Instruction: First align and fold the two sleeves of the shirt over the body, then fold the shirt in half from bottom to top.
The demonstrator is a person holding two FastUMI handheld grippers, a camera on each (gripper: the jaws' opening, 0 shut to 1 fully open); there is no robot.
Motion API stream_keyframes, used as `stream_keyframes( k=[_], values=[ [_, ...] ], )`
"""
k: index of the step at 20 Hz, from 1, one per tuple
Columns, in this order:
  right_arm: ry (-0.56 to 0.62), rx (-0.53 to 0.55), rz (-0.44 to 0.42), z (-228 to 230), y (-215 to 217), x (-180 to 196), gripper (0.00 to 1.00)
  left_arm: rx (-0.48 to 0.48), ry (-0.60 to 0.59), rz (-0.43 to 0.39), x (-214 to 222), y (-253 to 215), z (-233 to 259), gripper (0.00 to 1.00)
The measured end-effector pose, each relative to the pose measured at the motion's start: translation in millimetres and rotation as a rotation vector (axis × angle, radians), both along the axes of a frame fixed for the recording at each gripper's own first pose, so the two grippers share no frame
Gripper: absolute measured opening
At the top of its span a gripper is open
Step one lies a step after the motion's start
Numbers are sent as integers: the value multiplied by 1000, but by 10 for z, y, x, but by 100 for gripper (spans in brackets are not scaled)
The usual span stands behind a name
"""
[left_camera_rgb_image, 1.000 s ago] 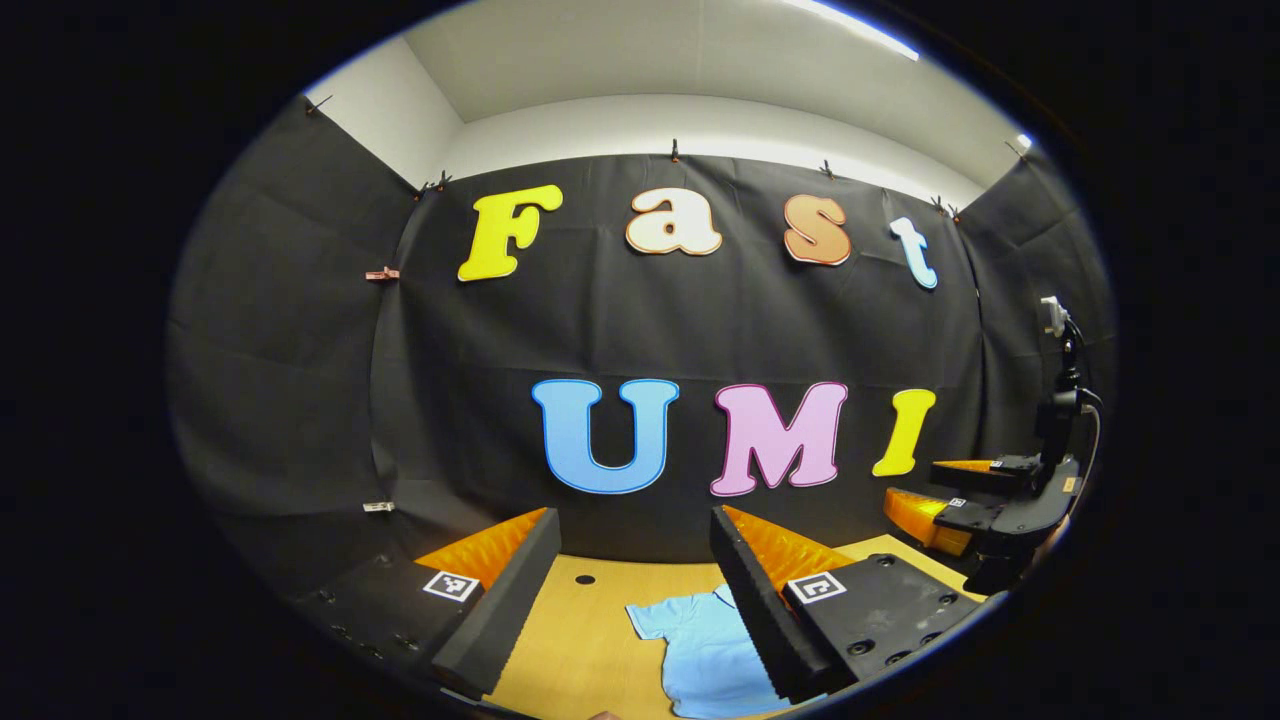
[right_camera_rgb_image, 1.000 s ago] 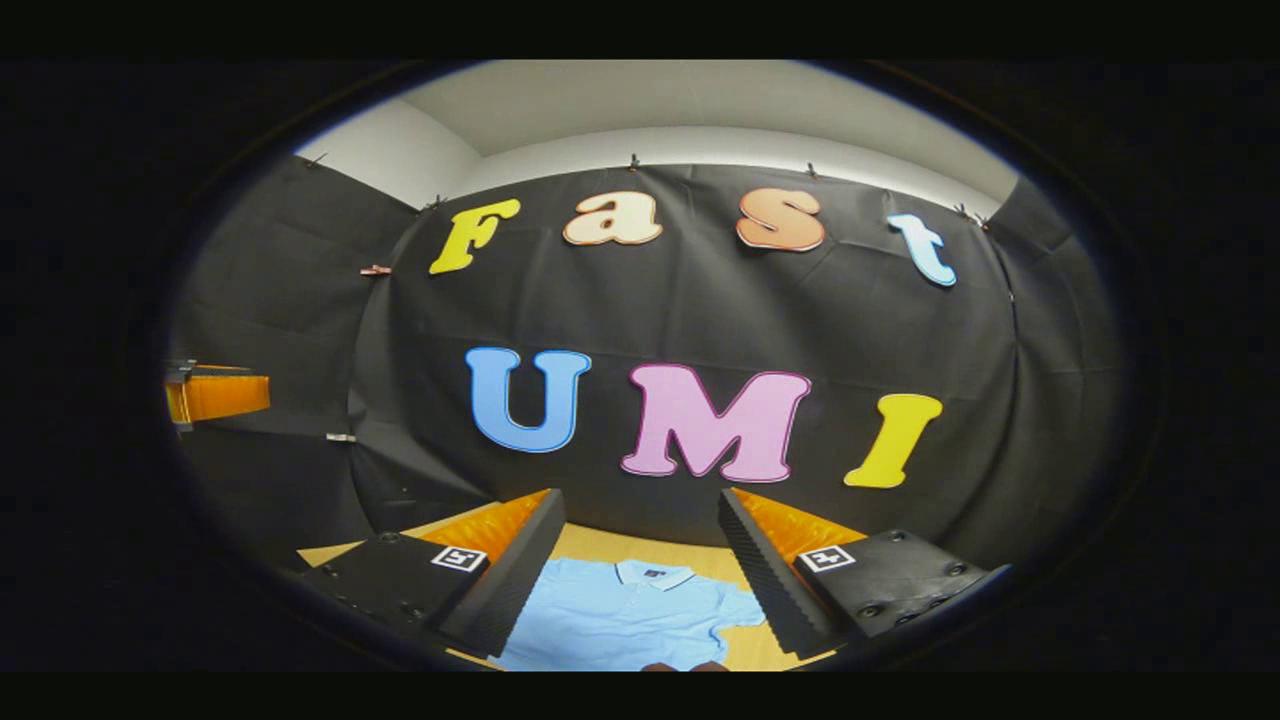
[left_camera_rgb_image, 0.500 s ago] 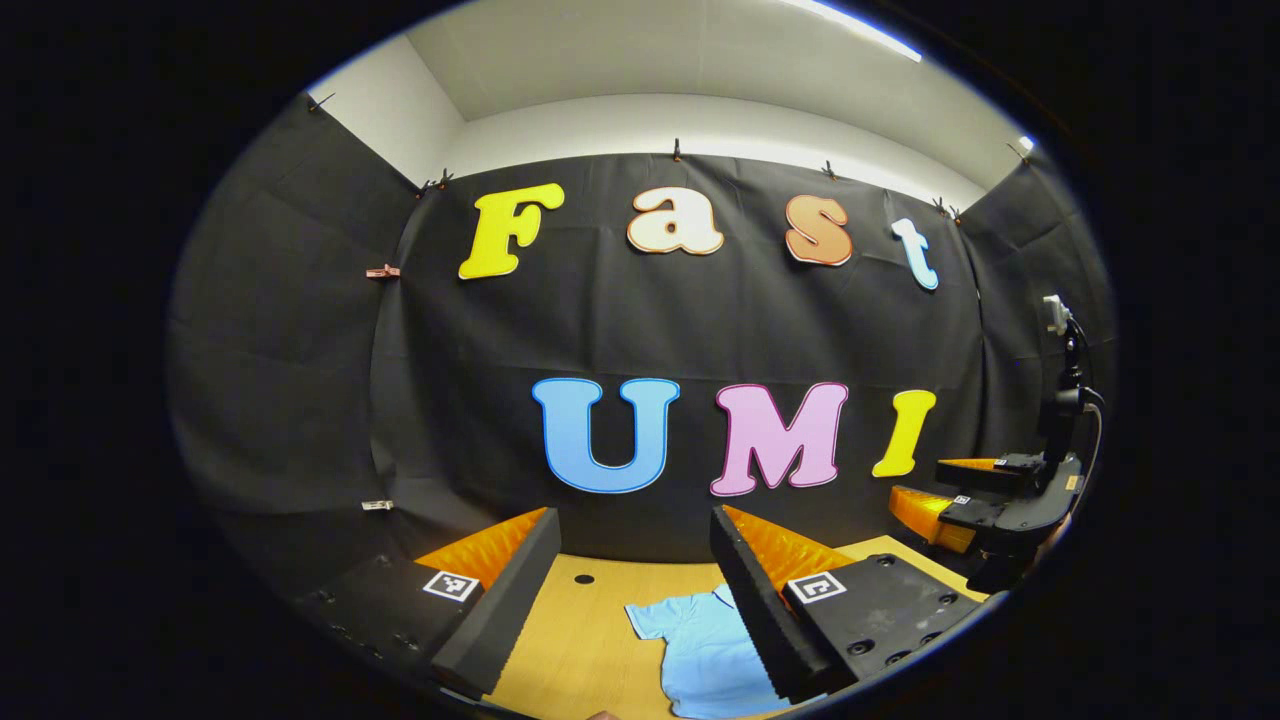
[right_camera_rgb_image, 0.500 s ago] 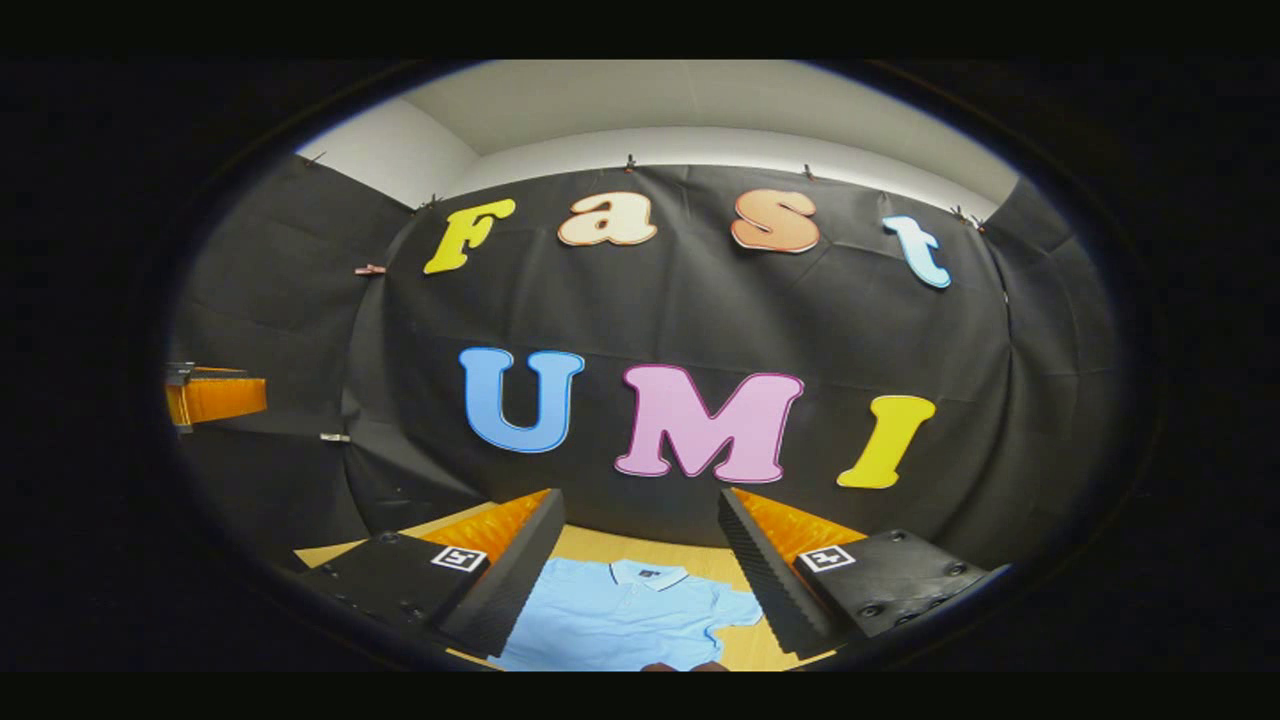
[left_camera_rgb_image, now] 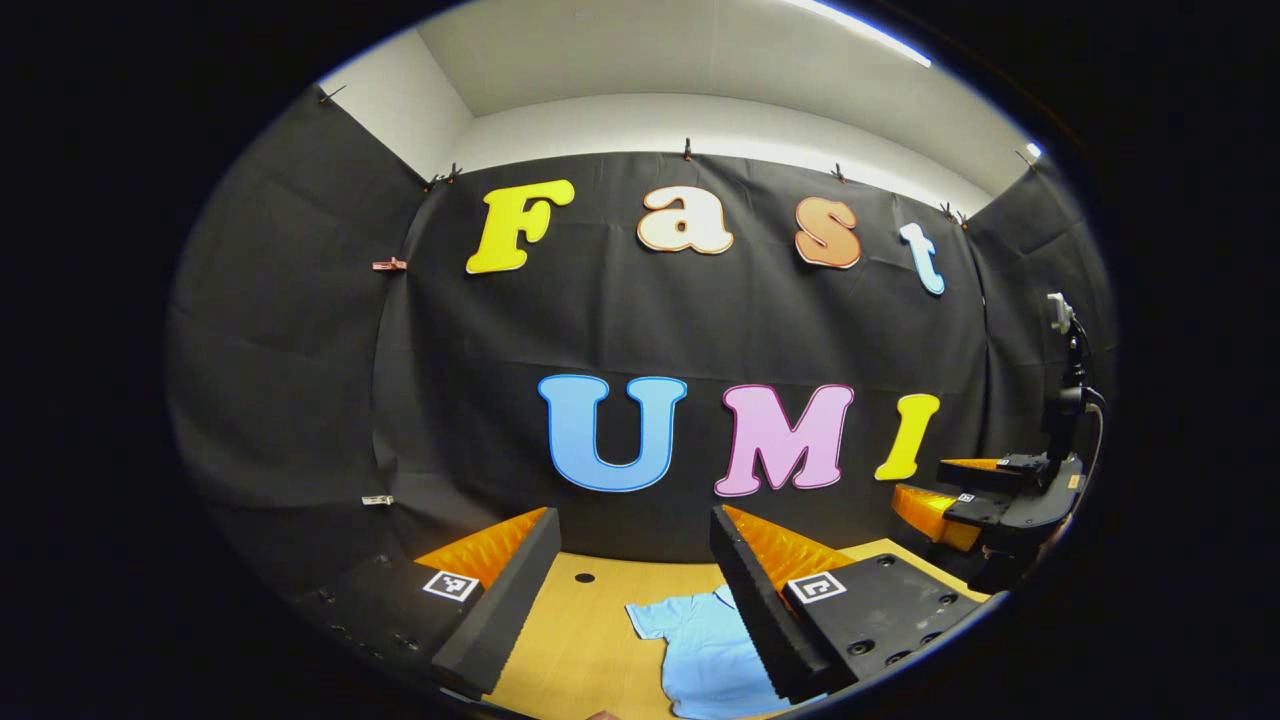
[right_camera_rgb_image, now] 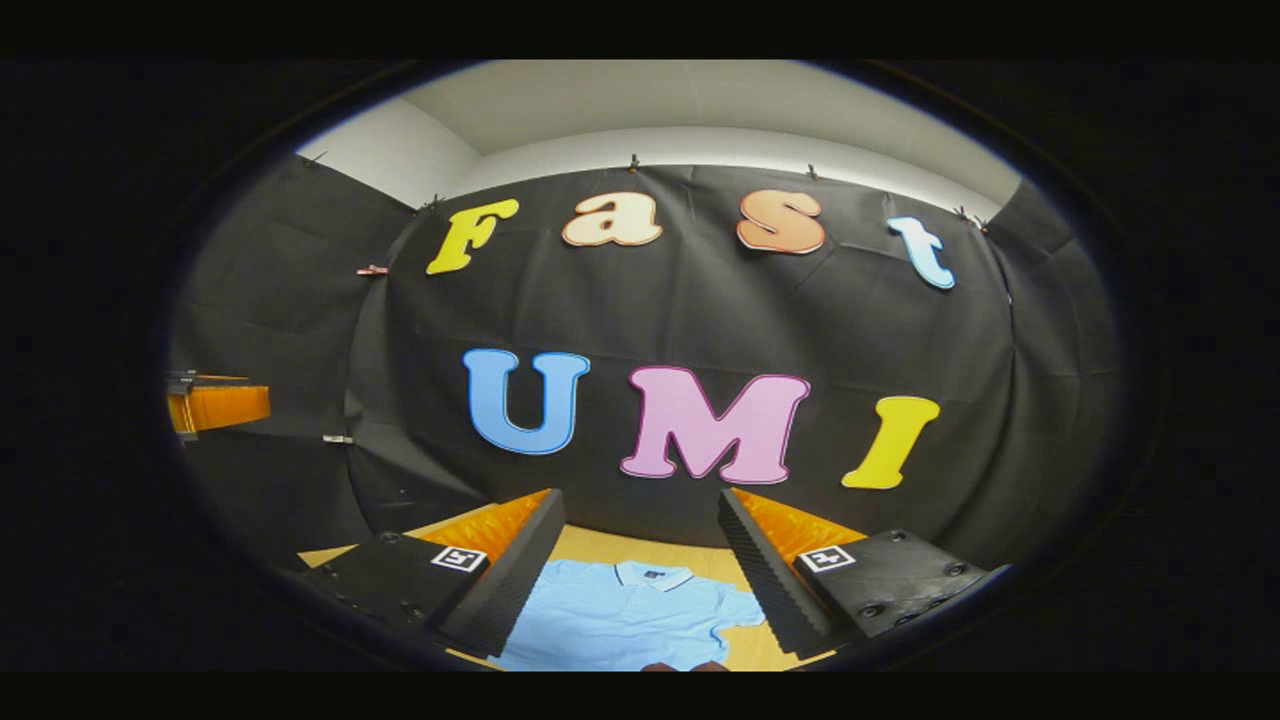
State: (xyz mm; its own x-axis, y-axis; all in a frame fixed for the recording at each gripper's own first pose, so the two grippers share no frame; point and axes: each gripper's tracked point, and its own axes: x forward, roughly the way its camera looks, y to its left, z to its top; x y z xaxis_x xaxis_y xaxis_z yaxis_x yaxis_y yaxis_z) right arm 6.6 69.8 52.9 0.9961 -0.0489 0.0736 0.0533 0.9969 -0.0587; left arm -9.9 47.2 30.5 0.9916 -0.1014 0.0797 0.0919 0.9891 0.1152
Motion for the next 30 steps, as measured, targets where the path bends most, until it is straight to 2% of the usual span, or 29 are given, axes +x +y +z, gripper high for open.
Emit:
stream_keyframes(
  k=[1,2,5,6,7,9,13,14,17,21,23,25,27,28,29,30],
  values=[
    [13,11,4,-38,8,9,97,-3,-1,0,-8,21,-8,91],
    [24,30,8,-68,15,11,97,-9,-2,-1,-15,32,-8,96],
    [48,64,-19,-94,-107,31,97,-28,3,-19,-20,102,-38,91],
    [65,61,-31,-124,-162,53,97,-26,10,-28,-1,123,-52,100],
    [96,59,-34,-185,-209,65,96,-23,20,-38,42,144,-91,96],
    [145,56,-51,-267,-318,68,97,-17,53,-66,152,131,-195,96],
    [213,69,-135,-438,-631,21,97,0,96,-155,361,-43,-393,96],
    [213,72,-156,-437,-704,-1,99,1,102,-188,404,-120,-431,96],
    [245,89,-242,-497,-1016,-89,97,-11,128,-281,544,-303,-506,96],
    [310,124,-305,-588,-1408,-217,97,-17,154,-375,684,-425,-628,96],
    [386,163,-317,-778,-1595,-192,97,7,180,-389,722,-433,-735,96],
    [437,200,-294,-942,-1706,-7,97,49,178,-396,765,-462,-790,96],
    [484,188,-292,-1182,-1888,263,97,85,119,-356,876,-413,-747,96],
    [509,185,-305,-1321,-2004,406,97,71,101,-312,972,-375,-733,96],
    [529,190,-317,-1454,-2123,555,97,48,129,-271,1048,-356,-808,96],
    [537,201,-316,-1576,-2212,726,97,32,161,-264,1084,-383,-885,96]
  ],
)
